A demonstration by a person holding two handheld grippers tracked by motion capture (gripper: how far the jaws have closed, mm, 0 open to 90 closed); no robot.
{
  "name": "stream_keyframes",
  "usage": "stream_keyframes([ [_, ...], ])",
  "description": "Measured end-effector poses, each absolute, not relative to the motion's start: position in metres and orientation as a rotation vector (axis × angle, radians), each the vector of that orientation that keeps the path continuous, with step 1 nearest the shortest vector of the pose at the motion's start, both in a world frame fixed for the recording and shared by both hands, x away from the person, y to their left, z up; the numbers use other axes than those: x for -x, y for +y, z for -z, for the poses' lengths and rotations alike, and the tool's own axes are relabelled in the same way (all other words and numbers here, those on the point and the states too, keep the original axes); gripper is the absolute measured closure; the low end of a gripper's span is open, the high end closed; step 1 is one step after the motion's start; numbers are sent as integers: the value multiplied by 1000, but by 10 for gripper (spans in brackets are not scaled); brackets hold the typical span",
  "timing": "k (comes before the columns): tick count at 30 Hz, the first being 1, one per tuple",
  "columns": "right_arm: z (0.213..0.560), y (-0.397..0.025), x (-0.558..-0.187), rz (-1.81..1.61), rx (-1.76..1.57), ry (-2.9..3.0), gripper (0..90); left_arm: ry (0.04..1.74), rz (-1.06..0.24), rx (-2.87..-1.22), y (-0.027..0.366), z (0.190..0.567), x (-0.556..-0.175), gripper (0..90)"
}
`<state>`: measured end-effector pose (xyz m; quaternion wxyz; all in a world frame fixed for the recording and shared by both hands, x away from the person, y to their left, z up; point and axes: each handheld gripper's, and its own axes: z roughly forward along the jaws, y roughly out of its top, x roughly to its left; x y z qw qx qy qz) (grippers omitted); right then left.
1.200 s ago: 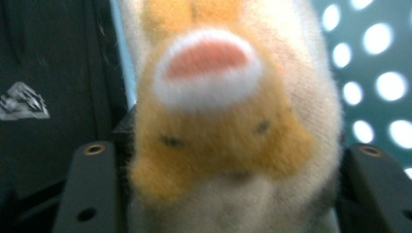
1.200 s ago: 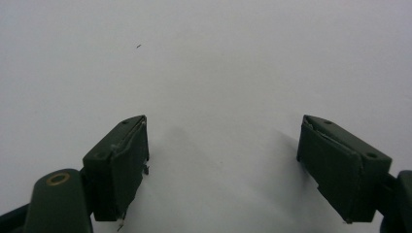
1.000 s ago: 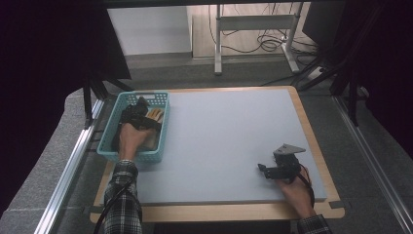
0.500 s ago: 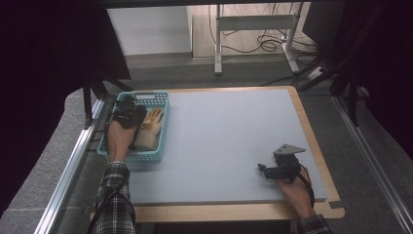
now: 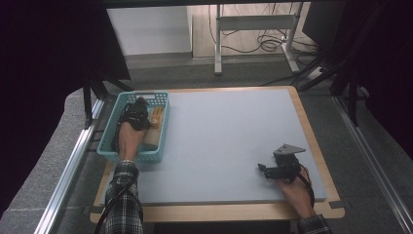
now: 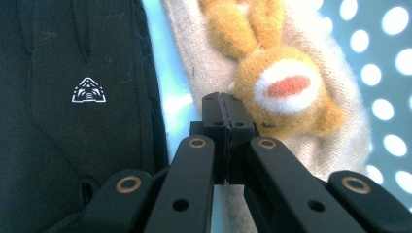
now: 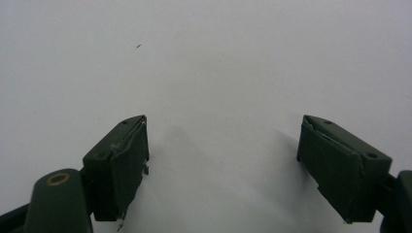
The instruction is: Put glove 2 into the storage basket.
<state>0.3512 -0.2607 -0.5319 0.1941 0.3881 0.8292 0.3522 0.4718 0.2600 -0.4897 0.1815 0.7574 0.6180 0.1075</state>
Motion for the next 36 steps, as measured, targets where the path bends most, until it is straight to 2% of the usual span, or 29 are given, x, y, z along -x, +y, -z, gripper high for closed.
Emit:
stream_keyframes([
  [3, 532, -261, -351, -988, -1088, 2326, 185, 1749, -297, -2110, 267, 491, -469, 879],
  [10, 532, -261, -351, -988, -1088, 2325, 185, 1745, -395, -2102, 276, 485, -461, 679],
  [17, 532, -261, -351, -988, -1087, 2325, 186, 1743, -434, -2078, 281, 480, -456, 529],
  [36, 532, -261, -351, -988, -1086, 2325, 185, 1687, -487, -2024, 296, 466, -441, 307],
])
